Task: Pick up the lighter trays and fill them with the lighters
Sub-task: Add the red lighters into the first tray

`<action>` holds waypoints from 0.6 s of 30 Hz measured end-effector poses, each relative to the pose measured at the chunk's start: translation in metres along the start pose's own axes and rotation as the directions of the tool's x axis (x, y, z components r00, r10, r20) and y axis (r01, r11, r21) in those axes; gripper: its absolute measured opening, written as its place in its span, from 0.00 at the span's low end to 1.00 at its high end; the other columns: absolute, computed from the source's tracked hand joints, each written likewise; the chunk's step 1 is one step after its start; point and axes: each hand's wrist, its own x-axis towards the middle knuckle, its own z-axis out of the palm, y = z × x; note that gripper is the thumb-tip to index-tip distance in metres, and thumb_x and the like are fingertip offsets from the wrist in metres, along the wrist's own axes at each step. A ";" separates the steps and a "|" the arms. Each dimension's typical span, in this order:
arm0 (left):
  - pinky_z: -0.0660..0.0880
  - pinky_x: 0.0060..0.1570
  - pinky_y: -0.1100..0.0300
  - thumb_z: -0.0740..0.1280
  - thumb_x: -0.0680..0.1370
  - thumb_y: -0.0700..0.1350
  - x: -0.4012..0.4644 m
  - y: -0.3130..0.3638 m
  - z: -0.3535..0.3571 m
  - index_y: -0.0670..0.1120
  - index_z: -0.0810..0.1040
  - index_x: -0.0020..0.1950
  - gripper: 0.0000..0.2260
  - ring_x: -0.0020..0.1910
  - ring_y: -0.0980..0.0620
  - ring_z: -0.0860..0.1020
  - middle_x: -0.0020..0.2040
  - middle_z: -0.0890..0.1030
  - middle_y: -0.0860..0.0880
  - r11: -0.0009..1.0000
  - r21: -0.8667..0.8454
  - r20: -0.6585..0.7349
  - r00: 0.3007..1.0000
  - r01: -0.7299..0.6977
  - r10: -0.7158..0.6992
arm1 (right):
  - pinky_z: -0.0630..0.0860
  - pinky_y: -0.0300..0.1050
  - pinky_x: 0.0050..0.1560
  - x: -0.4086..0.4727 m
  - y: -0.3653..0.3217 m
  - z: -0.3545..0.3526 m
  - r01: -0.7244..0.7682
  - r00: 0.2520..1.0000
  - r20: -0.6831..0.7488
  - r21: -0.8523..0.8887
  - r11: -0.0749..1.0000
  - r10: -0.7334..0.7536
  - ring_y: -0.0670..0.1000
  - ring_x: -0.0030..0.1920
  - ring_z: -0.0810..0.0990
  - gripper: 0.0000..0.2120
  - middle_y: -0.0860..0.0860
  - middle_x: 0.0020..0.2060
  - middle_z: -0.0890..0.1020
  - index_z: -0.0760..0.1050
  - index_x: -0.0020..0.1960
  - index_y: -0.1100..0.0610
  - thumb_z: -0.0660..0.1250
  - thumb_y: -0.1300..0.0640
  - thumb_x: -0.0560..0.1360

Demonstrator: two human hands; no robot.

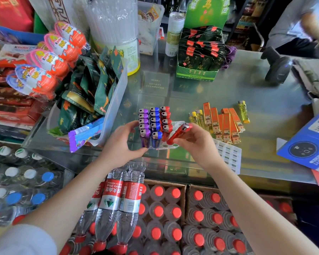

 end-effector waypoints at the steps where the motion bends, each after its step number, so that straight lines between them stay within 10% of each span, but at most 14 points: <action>1: 0.67 0.55 0.57 0.74 0.66 0.47 0.000 0.001 0.000 0.51 0.68 0.64 0.29 0.56 0.55 0.71 0.54 0.73 0.56 1.000 0.003 0.000 1.000 0.001 -0.001 | 0.77 0.41 0.43 -0.001 0.000 0.002 0.019 1.000 0.016 -0.063 0.998 -0.018 0.50 0.40 0.80 0.08 0.50 0.41 0.83 0.76 0.47 0.55 0.71 0.61 0.69; 7: 0.67 0.56 0.58 0.75 0.66 0.47 -0.001 0.001 -0.001 0.50 0.68 0.64 0.30 0.56 0.55 0.71 0.55 0.73 0.55 1.000 -0.002 0.001 1.000 -0.005 0.005 | 0.71 0.28 0.35 0.000 -0.005 0.012 0.044 0.999 0.006 -0.193 0.980 -0.044 0.39 0.36 0.75 0.09 0.40 0.36 0.77 0.72 0.42 0.52 0.71 0.61 0.70; 18: 0.66 0.56 0.57 0.75 0.65 0.48 0.000 0.009 -0.004 0.49 0.67 0.64 0.30 0.57 0.54 0.69 0.53 0.72 0.55 1.000 0.009 0.035 0.999 0.021 -0.021 | 0.77 0.41 0.40 0.007 0.000 0.013 0.166 0.985 0.003 -0.277 0.946 -0.173 0.51 0.38 0.79 0.07 0.52 0.38 0.81 0.76 0.44 0.62 0.72 0.62 0.69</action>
